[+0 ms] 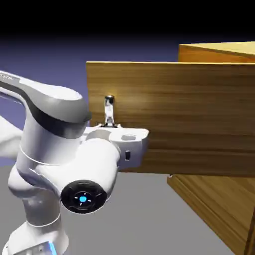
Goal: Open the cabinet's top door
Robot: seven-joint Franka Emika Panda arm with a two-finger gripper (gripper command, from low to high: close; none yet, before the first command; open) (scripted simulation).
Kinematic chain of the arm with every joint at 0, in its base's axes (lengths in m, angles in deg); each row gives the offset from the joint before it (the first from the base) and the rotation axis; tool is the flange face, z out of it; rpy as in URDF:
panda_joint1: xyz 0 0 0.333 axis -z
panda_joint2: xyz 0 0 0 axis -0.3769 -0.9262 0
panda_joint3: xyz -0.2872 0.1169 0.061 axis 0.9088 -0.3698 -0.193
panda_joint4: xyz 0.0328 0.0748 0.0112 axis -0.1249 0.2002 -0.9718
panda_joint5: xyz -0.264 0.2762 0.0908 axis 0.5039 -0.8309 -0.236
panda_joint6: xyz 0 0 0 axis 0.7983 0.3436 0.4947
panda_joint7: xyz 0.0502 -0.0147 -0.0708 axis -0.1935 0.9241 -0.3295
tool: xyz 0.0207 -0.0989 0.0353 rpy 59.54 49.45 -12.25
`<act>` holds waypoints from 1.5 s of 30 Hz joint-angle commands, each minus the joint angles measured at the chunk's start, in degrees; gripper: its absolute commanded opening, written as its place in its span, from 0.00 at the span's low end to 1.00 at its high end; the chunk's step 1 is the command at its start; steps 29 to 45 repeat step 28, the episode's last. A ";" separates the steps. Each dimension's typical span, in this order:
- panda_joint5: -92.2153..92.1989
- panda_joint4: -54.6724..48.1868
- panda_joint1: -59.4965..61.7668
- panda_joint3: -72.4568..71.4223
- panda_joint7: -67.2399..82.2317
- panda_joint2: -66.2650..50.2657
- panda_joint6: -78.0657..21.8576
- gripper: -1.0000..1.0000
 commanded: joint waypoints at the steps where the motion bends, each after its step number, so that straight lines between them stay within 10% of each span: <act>1: 0.66 -1.94 -2.08 2.07 0.52 -1.22 -1.48 0.00; 27: 13.01 -42.66 -54.26 40.79 -6.05 6.26 -22.66 0.00; 28: 13.01 -42.66 -54.26 40.79 -6.05 6.26 -22.66 1.00; 45: 13.01 -42.66 -54.26 40.79 -6.05 6.26 -22.66 1.00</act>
